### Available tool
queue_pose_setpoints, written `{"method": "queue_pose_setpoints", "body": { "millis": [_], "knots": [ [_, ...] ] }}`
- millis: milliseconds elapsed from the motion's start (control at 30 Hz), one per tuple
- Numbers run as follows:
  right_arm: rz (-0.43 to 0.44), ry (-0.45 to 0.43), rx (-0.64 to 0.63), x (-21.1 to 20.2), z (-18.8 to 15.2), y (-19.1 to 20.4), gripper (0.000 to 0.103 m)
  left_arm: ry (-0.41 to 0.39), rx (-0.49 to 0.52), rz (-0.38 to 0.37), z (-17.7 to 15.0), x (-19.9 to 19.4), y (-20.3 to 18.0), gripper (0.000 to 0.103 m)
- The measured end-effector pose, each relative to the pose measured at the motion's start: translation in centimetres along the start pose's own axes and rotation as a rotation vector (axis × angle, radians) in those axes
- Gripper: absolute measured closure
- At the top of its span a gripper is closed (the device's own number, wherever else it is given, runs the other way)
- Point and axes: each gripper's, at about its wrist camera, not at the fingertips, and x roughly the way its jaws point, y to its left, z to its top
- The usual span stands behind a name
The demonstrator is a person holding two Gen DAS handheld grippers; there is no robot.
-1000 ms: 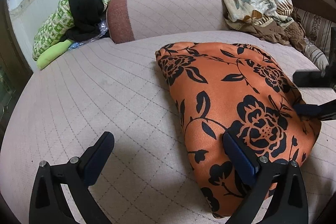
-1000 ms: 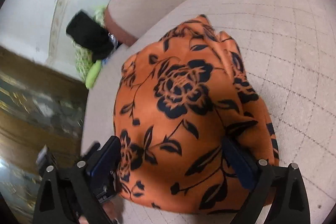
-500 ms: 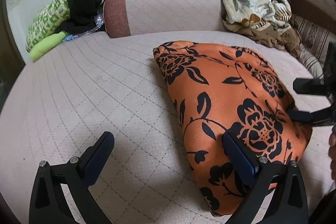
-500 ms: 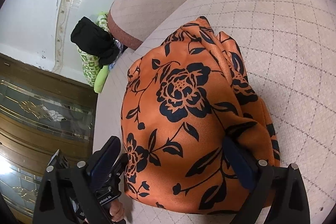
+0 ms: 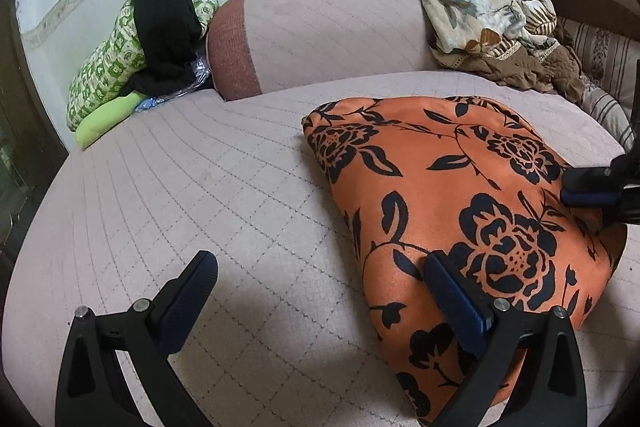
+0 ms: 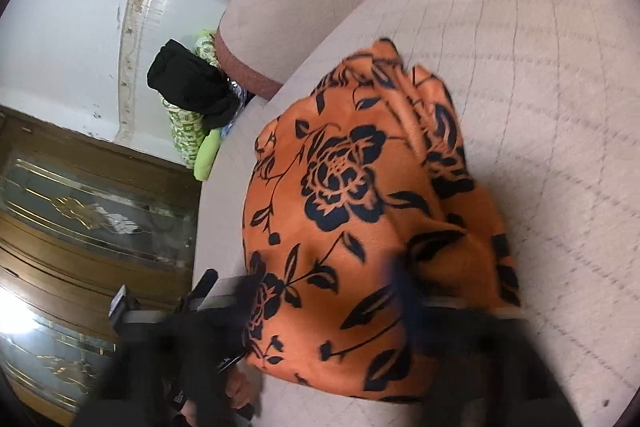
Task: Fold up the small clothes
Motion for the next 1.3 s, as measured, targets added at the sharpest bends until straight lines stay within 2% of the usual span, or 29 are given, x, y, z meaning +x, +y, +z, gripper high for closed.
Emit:
{"method": "queue_pose_setpoints", "body": {
  "millis": [133, 167, 233, 300, 333, 367, 400, 500, 533, 600, 667, 700, 767, 800, 900, 933, 1000, 1133, 1300],
  "knots": [
    [-0.070, -0.115, -0.138, -1.0, 0.7, 2.7, 0.090, 0.019, -0.075, -0.051, 0.7, 0.3, 1.1, 0.000],
    [-0.076, -0.167, -0.198, -1.5, 1.1, 4.1, 0.090, 0.010, -0.092, -0.047, 1.0, 0.2, 1.4, 0.000],
    [-0.093, -0.213, -0.228, -1.7, 1.5, 5.1, 0.091, 0.006, -0.143, -0.050, 1.7, 0.2, 2.2, 0.000],
    [-0.162, -0.169, -0.227, 0.2, 2.1, 5.1, 0.091, 0.017, -0.189, -0.100, 1.9, 0.8, 2.3, 0.000],
    [-0.205, -0.128, -0.216, 1.4, 2.2, 4.6, 0.091, 0.034, -0.192, -0.119, 2.0, 1.5, 2.0, 0.000],
    [-0.253, -0.049, -0.183, 3.2, 2.2, 3.5, 0.091, 0.073, -0.176, -0.139, 2.2, 2.6, 1.3, 0.000],
    [-0.256, -0.008, -0.130, 4.4, 2.0, 2.0, 0.092, 0.133, -0.160, -0.139, 2.1, 4.2, 0.4, 0.000],
    [-0.219, -0.046, -0.125, 3.0, 2.4, 2.3, 0.092, 0.137, -0.245, -0.176, 2.5, 4.3, 0.7, 0.000],
    [-0.199, -0.076, -0.137, 2.2, 2.5, 2.6, 0.087, 0.149, -0.243, -0.196, 2.7, 4.1, 0.8, 0.000],
    [-0.172, -0.139, -0.148, 0.3, 2.8, 2.6, 0.087, 0.151, -0.216, -0.196, 2.9, 3.5, 0.6, 0.000],
    [-0.148, -0.162, -0.131, -1.0, 3.5, 1.8, 0.087, 0.137, -0.187, -0.191, 3.0, 2.6, 0.7, 0.000],
    [-0.144, -0.159, -0.115, -1.5, 3.8, 1.2, 0.081, 0.128, -0.179, -0.206, 3.0, 2.1, 0.9, 0.000],
    [-0.158, -0.133, -0.089, -2.0, 4.2, 0.0, 0.046, 0.128, -0.177, -0.232, 3.1, 1.8, 1.0, 0.000],
    [-0.157, -0.132, -0.076, -2.2, 4.2, -0.5, 0.018, 0.143, -0.185, -0.269, 3.0, 1.9, 1.2, 0.000],
    [-0.143, -0.110, -0.046, -2.7, 4.3, -2.0, 0.016, 0.202, -0.255, -0.401, 2.7, 3.2, 2.5, 0.000],
    [-0.132, -0.106, -0.031, -2.8, 4.3, -2.6, 0.016, 0.206, -0.272, -0.400, 2.8, 3.4, 2.8, 0.000],
    [-0.117, -0.098, -0.004, -3.0, 4.3, -3.3, 0.016, 0.195, -0.283, -0.334, 2.8, 3.5, 3.2, 0.000],
    [-0.109, -0.070, 0.002, -2.0, 4.1, -3.3, 0.016, 0.158, -0.226, -0.230, 3.1, 3.0, 2.4, 0.000],
    [-0.124, -0.038, -0.017, -0.6, 3.7, -2.9, 0.016, 0.130, -0.143, -0.178, 3.2, 2.7, 1.4, 0.000]
  ]
}}
